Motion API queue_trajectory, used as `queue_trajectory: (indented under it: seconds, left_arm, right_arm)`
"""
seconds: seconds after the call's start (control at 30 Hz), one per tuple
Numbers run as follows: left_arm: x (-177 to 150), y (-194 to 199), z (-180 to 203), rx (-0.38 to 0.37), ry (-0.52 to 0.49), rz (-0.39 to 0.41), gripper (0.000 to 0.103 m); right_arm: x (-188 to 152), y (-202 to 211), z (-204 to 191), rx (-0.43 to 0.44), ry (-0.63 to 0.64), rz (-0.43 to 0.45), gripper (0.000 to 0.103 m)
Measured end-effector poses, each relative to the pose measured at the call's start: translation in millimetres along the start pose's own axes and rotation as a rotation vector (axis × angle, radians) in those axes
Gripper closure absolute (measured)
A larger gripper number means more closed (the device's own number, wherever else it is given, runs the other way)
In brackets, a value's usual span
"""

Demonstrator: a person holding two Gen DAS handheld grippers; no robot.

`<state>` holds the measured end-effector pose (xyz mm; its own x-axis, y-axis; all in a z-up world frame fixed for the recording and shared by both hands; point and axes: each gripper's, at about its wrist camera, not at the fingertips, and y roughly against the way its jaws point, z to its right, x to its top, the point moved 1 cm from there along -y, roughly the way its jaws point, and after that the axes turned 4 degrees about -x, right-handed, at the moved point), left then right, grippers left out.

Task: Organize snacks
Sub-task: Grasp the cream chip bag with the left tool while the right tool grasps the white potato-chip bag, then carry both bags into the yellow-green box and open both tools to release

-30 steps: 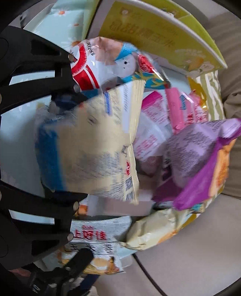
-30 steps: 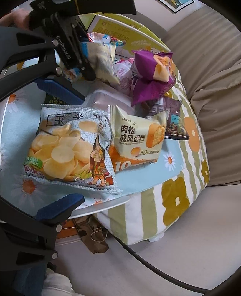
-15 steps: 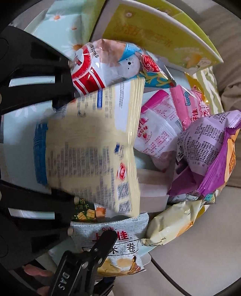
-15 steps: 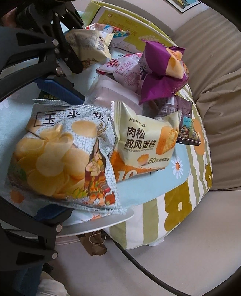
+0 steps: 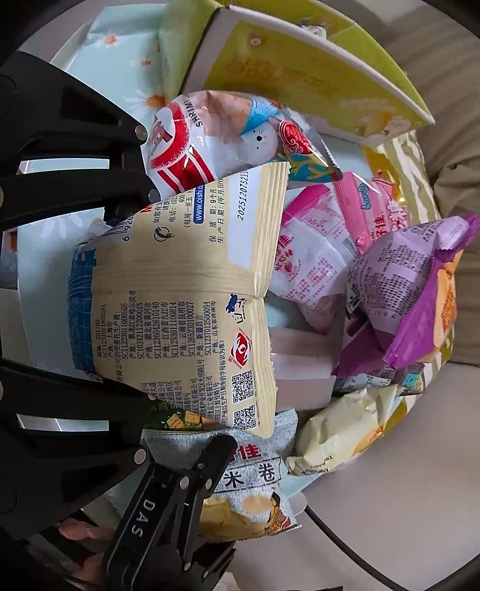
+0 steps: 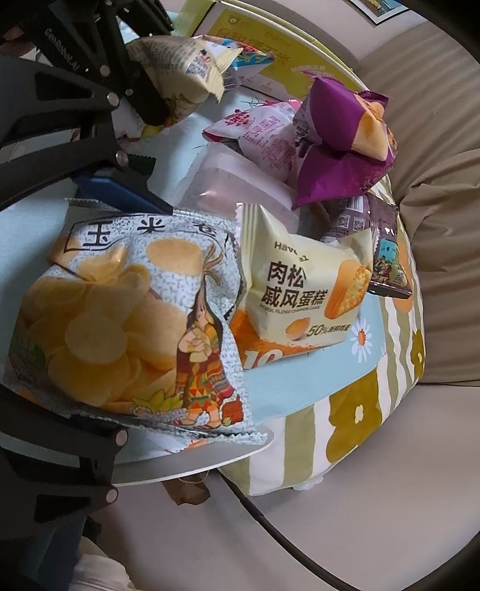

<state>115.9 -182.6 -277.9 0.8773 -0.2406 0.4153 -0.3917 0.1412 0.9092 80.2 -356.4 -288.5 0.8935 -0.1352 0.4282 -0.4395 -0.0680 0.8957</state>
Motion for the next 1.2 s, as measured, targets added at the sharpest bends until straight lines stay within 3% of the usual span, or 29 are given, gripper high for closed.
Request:
queue_trajectory:
  seconds: [0.33,0.57,0.77,0.97,1.2]
  left_arm:
    - [4.7,17.8,2.0,-0.001,-0.015,0.043,0.057]
    - [10.5,42.0,4.5,-0.027,0.001,0.083,0.057]
    - [20.2,85.8,-1.5,-0.061,0.058,0.134,0.057]
    - [43.2,138.7,-38.9,-0.044,0.126,0.238,0.057]
    - [65.0,177.5,-123.5,0.026,0.207,0.294,0.057]
  right_arm:
    - [-4.7,18.7,1.3,0.003,0.0,0.018,0.04]
    - [-5.6,46.6,2.2,0.012,0.003,0.022,0.041]
    - [8.9,89.8,-8.9,0.044,0.047,0.059,0.041]
    - [44.3,133.7,-42.3,0.1,0.116,0.138,0.041]
    - [93.5,161.3,-119.4,0.194,0.214,0.208,0.041]
